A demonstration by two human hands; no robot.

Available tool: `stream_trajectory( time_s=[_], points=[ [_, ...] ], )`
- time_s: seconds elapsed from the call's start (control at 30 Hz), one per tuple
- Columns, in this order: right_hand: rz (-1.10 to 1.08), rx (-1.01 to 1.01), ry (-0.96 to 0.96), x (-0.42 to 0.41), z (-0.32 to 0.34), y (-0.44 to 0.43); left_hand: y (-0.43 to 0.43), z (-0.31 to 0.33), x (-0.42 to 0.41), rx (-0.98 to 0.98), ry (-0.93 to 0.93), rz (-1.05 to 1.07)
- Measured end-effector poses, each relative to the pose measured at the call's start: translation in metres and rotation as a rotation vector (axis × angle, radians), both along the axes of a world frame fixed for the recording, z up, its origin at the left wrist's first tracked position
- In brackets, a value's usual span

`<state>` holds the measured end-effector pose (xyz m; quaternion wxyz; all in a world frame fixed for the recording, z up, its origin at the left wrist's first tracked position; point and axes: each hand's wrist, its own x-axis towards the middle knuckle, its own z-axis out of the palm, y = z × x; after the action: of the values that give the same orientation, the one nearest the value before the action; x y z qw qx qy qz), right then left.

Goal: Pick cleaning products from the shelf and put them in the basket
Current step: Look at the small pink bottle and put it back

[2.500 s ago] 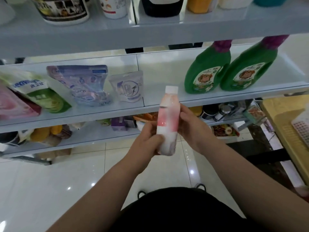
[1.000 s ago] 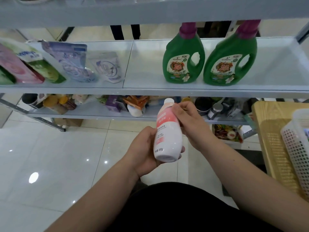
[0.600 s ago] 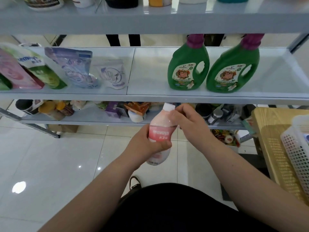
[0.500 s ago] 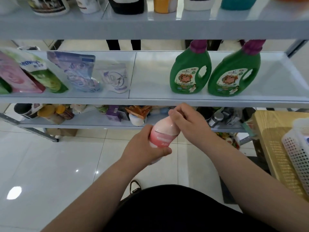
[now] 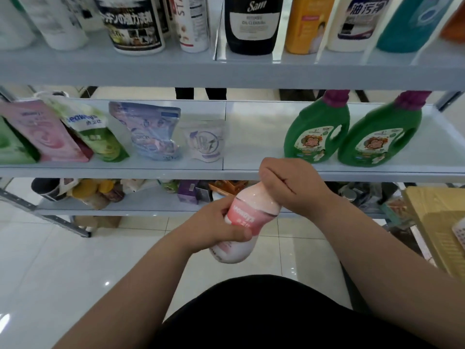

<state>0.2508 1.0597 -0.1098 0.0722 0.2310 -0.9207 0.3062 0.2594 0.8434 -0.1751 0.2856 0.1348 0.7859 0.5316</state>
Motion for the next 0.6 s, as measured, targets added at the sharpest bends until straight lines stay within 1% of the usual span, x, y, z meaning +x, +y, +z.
stream_trajectory(
  time_s=[0.17, 0.23, 0.27, 0.33, 0.4, 0.47, 0.53, 0.6],
  points=[
    [-0.169, 0.010, -0.045, -0.024, -0.005, -0.028, -0.021, -0.008, -0.016, -0.021, -0.005, -0.039],
    [-0.244, -0.021, -0.071, -0.031, -0.013, -0.035, -0.025, -0.011, -0.022, 0.009, -0.028, -0.024],
    [-0.279, -0.100, -0.110, -0.033, -0.017, -0.038, -0.026, -0.014, -0.024, 0.034, -0.030, 0.005],
    [-0.312, -0.346, -0.241, -0.035, -0.026, -0.039, -0.023, -0.023, -0.027, 0.095, -0.059, 0.083],
    [-0.320, -0.455, -0.345, -0.035, -0.038, -0.037, -0.020, -0.032, -0.032, 0.156, -0.097, 0.137],
    [-0.336, -0.570, -0.450, -0.034, -0.052, -0.032, -0.016, -0.038, -0.039, 0.162, -0.068, 0.149],
    [-0.355, -0.620, -0.547, -0.038, -0.065, -0.028, -0.010, -0.042, -0.048, 0.152, -0.040, 0.159],
    [-0.372, -0.581, -0.559, -0.046, -0.074, -0.022, 0.001, -0.049, -0.059, 0.170, -0.060, 0.198]
  ],
)
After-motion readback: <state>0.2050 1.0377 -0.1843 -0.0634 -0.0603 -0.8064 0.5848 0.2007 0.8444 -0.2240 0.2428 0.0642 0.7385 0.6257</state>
